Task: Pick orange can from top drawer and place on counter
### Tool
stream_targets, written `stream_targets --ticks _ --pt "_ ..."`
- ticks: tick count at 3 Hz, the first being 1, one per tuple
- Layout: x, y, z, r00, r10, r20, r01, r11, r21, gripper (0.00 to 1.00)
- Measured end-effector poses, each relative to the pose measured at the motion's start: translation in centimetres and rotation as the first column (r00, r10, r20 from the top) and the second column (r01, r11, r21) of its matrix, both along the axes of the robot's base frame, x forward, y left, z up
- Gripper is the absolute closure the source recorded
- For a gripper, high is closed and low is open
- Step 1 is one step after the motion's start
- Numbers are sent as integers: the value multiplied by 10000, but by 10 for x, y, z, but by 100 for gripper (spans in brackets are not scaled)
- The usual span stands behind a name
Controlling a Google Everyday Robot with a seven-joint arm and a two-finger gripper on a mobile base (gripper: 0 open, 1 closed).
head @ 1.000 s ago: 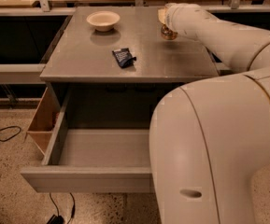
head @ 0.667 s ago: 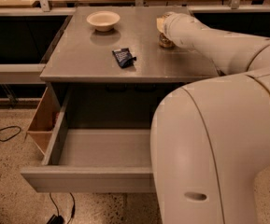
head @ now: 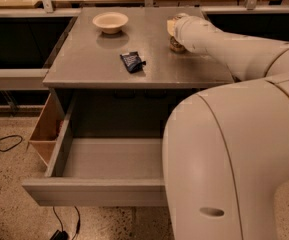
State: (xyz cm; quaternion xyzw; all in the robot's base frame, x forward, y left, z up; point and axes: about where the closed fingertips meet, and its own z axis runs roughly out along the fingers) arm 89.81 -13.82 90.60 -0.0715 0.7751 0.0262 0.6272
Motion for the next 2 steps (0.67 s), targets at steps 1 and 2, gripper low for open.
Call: stream_targets --ticks 1,2 --pt "0 0 0 10000 0 0 0 10000 0 50" --pt "0 0 0 10000 0 0 0 10000 0 28"
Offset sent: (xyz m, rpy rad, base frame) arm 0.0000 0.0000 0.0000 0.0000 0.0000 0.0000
